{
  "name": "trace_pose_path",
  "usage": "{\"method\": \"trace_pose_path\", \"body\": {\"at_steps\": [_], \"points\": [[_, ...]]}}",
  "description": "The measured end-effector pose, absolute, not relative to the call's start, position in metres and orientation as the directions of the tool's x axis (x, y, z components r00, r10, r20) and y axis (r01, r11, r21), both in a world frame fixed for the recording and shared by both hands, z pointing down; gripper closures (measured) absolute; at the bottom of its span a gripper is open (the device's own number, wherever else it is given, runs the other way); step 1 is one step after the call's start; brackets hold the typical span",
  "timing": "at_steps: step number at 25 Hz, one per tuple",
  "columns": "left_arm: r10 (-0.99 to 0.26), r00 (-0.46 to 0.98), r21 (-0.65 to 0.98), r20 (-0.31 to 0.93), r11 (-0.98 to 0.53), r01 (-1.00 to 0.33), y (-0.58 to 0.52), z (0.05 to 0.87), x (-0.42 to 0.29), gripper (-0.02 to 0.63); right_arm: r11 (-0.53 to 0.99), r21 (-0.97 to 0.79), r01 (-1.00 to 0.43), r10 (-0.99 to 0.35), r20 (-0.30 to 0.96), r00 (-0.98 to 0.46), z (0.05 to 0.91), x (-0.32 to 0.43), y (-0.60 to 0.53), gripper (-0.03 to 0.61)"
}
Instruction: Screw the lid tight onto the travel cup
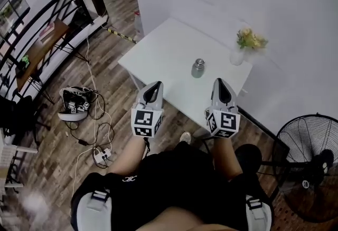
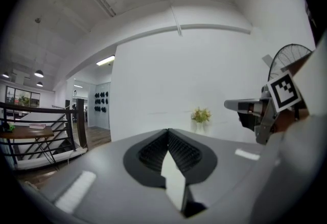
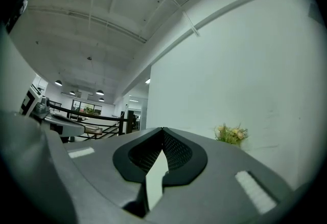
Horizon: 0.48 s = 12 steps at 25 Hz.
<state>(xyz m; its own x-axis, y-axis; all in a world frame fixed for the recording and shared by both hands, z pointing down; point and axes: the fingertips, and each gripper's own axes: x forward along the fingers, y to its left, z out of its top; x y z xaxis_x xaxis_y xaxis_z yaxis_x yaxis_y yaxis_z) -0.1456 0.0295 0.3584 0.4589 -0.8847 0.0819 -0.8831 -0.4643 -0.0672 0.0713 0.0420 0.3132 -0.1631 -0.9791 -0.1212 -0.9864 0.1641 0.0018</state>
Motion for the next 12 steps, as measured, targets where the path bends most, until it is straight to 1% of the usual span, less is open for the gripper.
{"method": "trace_pose_path", "body": {"at_steps": [5, 12], "points": [[-0.885, 0.454, -0.062, 0.107, -0.461, -0.885, -0.029, 0.362, -0.123, 0.56, 0.17, -0.003, -0.985, -0.981, -0.092, -0.169, 0.316, 0.098, -0.014, 0.577], [-0.875, 0.461, -0.016, 0.149, -0.469, -0.883, -0.093, 0.383, -0.089, 0.56, 0.163, -0.022, -0.986, -0.986, -0.027, -0.162, 0.345, 0.146, -0.082, 0.577]]}}
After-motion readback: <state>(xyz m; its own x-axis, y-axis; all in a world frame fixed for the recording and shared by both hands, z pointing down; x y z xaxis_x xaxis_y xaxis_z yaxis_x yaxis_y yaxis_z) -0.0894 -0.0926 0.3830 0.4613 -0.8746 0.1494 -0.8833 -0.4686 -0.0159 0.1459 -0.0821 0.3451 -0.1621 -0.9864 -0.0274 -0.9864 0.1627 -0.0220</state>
